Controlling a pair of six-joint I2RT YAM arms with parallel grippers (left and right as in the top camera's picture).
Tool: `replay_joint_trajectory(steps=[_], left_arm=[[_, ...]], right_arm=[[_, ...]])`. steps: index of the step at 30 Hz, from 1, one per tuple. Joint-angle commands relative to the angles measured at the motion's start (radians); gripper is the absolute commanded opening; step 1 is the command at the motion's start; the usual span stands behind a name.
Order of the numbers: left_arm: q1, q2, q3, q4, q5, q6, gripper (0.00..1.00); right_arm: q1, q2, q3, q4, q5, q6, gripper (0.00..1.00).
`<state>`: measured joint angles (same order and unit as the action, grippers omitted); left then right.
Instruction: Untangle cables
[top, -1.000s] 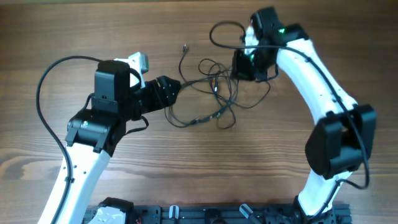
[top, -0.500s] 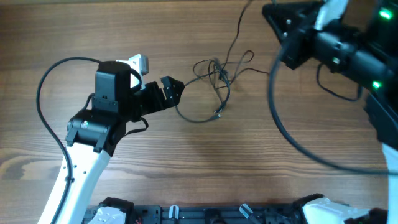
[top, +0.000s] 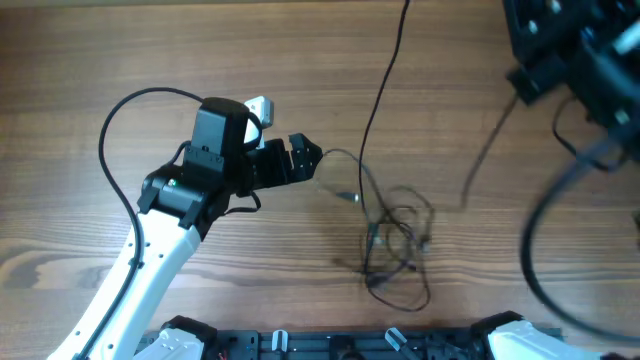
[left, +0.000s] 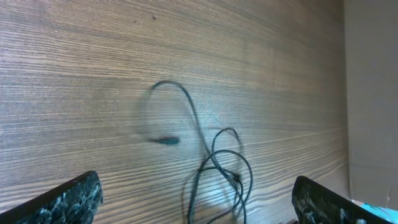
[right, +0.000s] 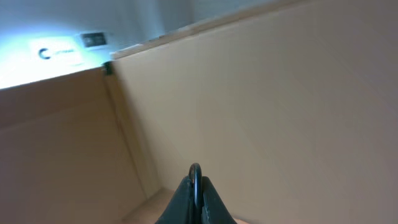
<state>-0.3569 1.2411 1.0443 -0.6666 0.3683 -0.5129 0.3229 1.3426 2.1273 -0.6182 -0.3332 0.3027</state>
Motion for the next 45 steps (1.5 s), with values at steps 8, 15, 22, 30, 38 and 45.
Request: replay_joint_trajectory(steps=[8,15,22,30,38,45], left_arm=[[-0.006,0.005,0.003,-0.023,0.012,0.012,1.0],[-0.006,0.005,0.003,-0.027,0.012,0.012,1.0],[-0.006,0.005,0.003,-0.039,0.012,0.012,1.0],[-0.006,0.005,0.003,-0.061,0.017,0.012,1.0],[-0.006,0.005,0.003,-0.061,0.016,0.011,1.0],[-0.006,0.005,0.003,-0.071,0.016,0.011,1.0]], right_arm=[[-0.089,0.261,0.006,-0.036,0.33,-0.172,0.04],[-0.497,0.281,0.006,-0.036,0.49,-0.144,0.04],[-1.019,0.305,0.006,0.001,0.27,0.094,0.04],[-1.191,0.538,0.004,-0.122,0.115,0.144,0.04],[-1.192,0.843,0.004,-0.486,0.149,0.256,0.72],[-1.147,0.882,0.004,-0.831,0.064,0.535,1.0]])
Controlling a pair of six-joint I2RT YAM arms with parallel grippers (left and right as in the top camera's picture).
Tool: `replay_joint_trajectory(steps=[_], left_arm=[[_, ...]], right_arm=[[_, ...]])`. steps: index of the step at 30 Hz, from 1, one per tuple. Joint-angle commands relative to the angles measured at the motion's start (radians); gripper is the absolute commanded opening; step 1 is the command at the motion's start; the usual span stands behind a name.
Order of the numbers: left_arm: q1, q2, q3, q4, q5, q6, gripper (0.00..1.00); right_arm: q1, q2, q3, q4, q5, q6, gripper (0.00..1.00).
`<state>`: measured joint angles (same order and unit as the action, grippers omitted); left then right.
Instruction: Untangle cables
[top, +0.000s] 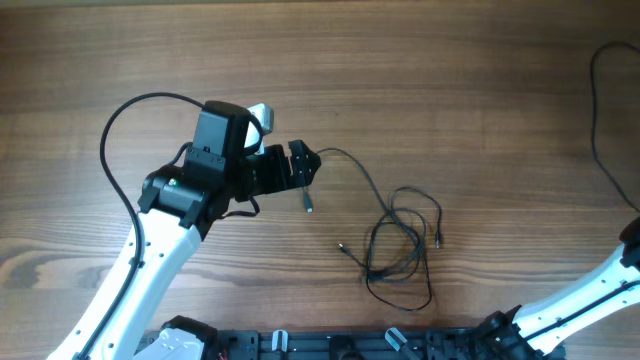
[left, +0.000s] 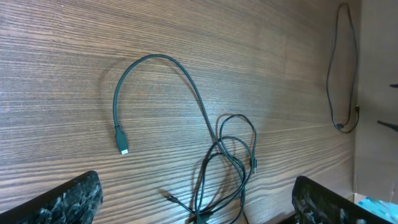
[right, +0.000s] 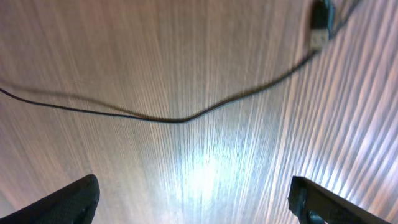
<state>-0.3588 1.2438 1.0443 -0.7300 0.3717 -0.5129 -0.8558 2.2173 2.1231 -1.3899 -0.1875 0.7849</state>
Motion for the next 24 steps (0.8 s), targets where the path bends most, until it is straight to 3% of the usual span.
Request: replay_joint_trajectory(steps=[1,6,10,13,17,21,24], left_arm=[[-0.004,0.003,0.003,-0.009,0.013,0.011,1.0],[-0.004,0.003,0.003,-0.007,0.012,0.012,1.0],[-0.003,0.003,0.003,0.016,-0.077,0.012,1.0],[0.014,0.003,0.003,0.031,-0.187,0.011,1.0],[0.113,0.003,0.003,0.007,-0.156,0.009,1.0],[0.132,0.003,0.003,-0.044,-0.064,0.119,1.0],[0.132,0.015,0.003,-0.085,-0.065,0.143,1.0]], right_arm=[[0.046,0.007,0.008,-0.067,-0.122,-0.004,1.0],[0.251,0.007,0.008,-0.086,-0.3,-0.542,1.0],[0.481,0.007,0.008,-0.106,-0.276,-0.794,1.0],[0.664,0.007,0.008,-0.157,-0.105,-0.81,1.0],[0.931,0.007,-0.043,-0.219,0.091,-0.766,1.0],[1.064,-0.006,-0.07,-0.219,0.095,-0.69,0.99],[1.164,-0.119,-0.07,-0.219,0.128,-0.6,0.99]])
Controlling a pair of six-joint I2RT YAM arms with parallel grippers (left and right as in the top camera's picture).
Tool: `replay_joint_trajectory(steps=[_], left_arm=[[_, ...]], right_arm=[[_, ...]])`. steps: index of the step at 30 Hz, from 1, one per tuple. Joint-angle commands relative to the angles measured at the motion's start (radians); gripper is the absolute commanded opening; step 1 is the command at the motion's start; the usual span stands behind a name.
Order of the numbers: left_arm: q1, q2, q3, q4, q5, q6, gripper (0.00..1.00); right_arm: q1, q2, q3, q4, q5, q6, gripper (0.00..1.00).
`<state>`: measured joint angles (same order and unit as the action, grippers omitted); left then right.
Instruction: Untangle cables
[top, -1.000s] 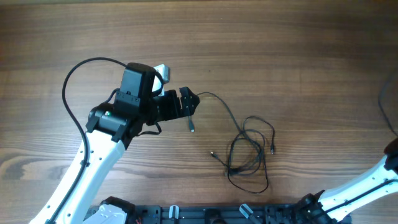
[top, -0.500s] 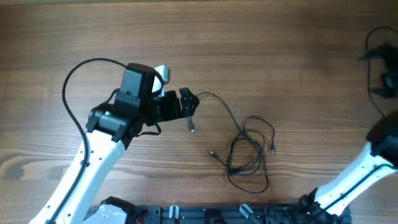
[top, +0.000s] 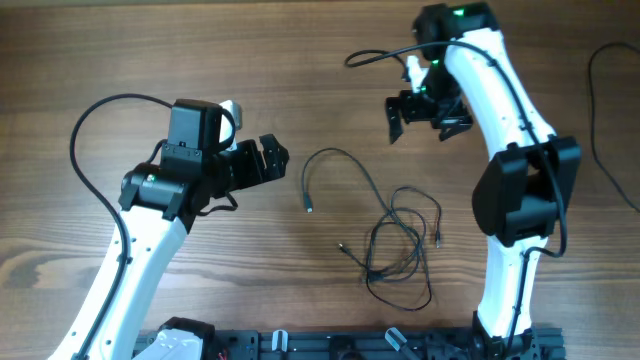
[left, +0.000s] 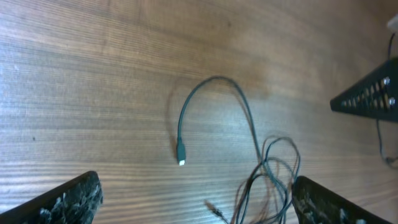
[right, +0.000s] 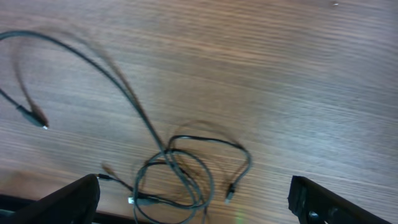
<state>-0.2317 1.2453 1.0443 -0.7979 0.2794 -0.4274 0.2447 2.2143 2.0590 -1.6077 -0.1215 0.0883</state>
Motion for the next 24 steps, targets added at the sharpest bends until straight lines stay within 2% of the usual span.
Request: replay_joint_trajectory(steps=[1,5,9,12,17,21,24], left_arm=[[0.005,0.018,0.003,-0.019,0.027,0.058,1.0],[0.005,0.037,0.003,-0.019,0.037,0.069,1.0],[0.005,0.051,0.003,-0.018,0.061,0.084,1.0],[0.005,0.051,0.003,-0.016,0.061,0.084,1.0],[0.005,0.051,0.003,-0.02,0.061,0.084,1.0],[0.005,0.051,0.003,-0.027,0.061,0.084,1.0],[0.005,0.051,0.003,-0.034,0.061,0.084,1.0]], right_arm=[[0.088,-0.164,-0.006,-0.002,0.082,0.104,0.99],[0.205,-0.37,-0.026,-0.001,0.109,0.169,1.0],[0.311,-0.573,-0.248,0.013,0.252,0.391,1.0],[0.345,-0.714,-0.535,0.14,0.283,0.523,1.0],[0.345,-0.901,-0.969,0.414,0.264,0.661,1.0],[0.345,-0.937,-1.183,0.551,0.369,0.929,1.0],[0.345,-0.937,-1.323,0.717,0.318,0.939,0.9]])
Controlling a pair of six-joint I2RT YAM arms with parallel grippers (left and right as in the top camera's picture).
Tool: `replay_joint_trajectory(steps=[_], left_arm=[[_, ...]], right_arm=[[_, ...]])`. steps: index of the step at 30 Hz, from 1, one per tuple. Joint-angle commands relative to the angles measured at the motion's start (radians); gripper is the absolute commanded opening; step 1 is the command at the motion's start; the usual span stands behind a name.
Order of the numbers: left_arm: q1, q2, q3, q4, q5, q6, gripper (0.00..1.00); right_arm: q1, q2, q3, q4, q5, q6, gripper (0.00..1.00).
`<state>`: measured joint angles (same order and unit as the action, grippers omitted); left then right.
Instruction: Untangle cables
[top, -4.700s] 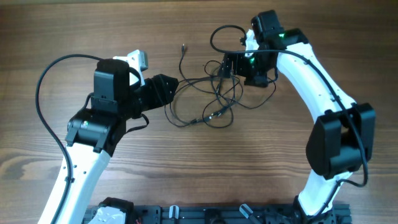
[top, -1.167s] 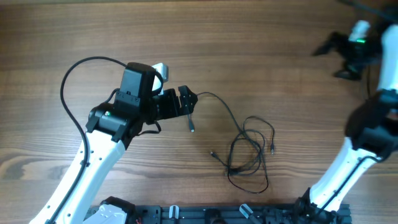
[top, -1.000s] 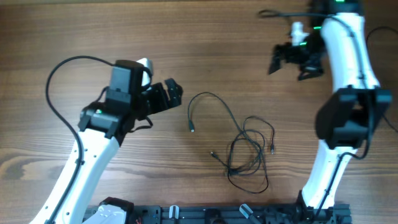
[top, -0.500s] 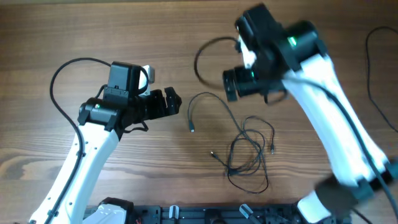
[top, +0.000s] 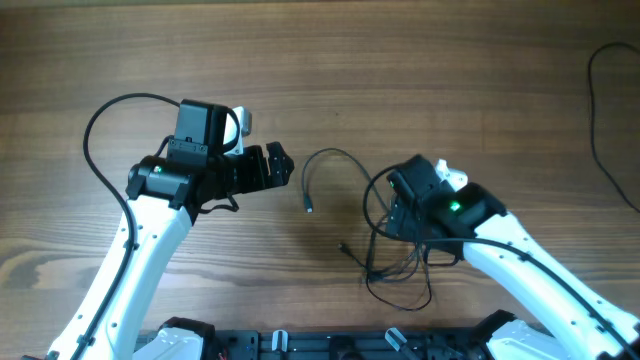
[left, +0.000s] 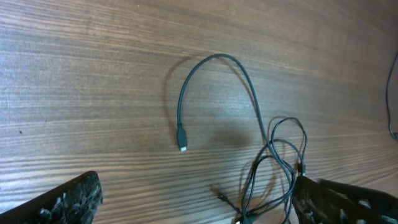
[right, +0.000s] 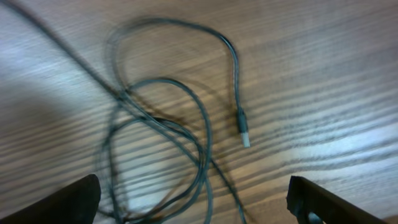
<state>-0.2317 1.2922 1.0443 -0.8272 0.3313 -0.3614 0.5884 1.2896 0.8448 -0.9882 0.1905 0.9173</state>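
A knot of thin dark cables (top: 400, 255) lies at the table's front middle. One cable (top: 335, 155) arcs left out of the knot and ends in a free plug (top: 308, 208). My left gripper (top: 280, 165) hovers open just left of that arc; the left wrist view shows the plug (left: 182, 147) and the knot (left: 273, 171) between its fingers (left: 68, 199). Over the knot's upper part my right gripper (top: 393, 213) is open, looking down on loops and another plug (right: 244, 134). A separate cable (top: 598, 110) lies at the far right edge.
Bare wood-grain table (top: 120, 60) surrounds the cables. The left arm's own black lead (top: 95, 150) loops out to the left. The arms' mounting rail (top: 330, 345) runs along the front edge.
My right arm was reaching over the far middle of the table; now it comes from the front right with its open gripper low over the knot. The left gripper shifted slightly right.
At first my right gripper was shut on a cable stretched up and away to the far right, with the left gripper open by the knot's left end. Then that cable lay apart at the right edge, the right gripper open. It has since come over the knot.
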Motion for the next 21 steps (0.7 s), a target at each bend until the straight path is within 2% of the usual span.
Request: replay_joint_trajectory(steps=[1,4,5,6,8,11,14,16,18,19,21], left_arm=[[0.005,0.004,0.003,-0.004,0.009,0.018,1.0],[0.005,0.004,0.003,-0.004,0.01,0.018,1.0],[0.005,0.004,0.003,-0.004,0.009,0.018,1.0],[0.005,0.004,0.003,-0.004,0.009,0.018,1.0],[0.005,0.004,0.003,-0.005,0.01,0.018,1.0],[0.005,0.004,0.003,-0.006,0.01,0.018,1.0],[0.005,0.004,0.003,-0.012,0.01,0.018,1.0],[0.005,0.004,0.003,-0.012,0.01,0.018,1.0],[0.005,0.004,0.003,-0.012,0.01,0.018,1.0],[0.005,0.004,0.003,-0.012,0.01,0.018,1.0],[0.005,0.004,0.003,-0.013,0.01,0.018,1.0]], right_arm=[[0.001,-0.01,-0.145,0.143,0.003,0.11,0.88],[0.0,-0.003,-0.226,0.25,0.035,0.102,0.82],[0.0,-0.003,-0.248,0.287,0.036,0.102,0.72],[0.0,-0.003,-0.266,0.322,0.037,0.102,0.56],[0.0,-0.003,-0.286,0.375,0.067,0.066,0.41],[0.0,-0.003,-0.321,0.461,0.084,-0.006,0.4],[0.0,-0.003,-0.353,0.511,0.084,-0.019,0.38],[0.0,-0.003,-0.363,0.521,0.087,-0.027,0.29],[0.0,-0.002,-0.363,0.537,0.087,-0.027,0.06],[0.0,-0.002,-0.362,0.562,0.087,-0.035,0.04],[0.0,-0.005,-0.341,0.636,0.079,-0.159,0.04]])
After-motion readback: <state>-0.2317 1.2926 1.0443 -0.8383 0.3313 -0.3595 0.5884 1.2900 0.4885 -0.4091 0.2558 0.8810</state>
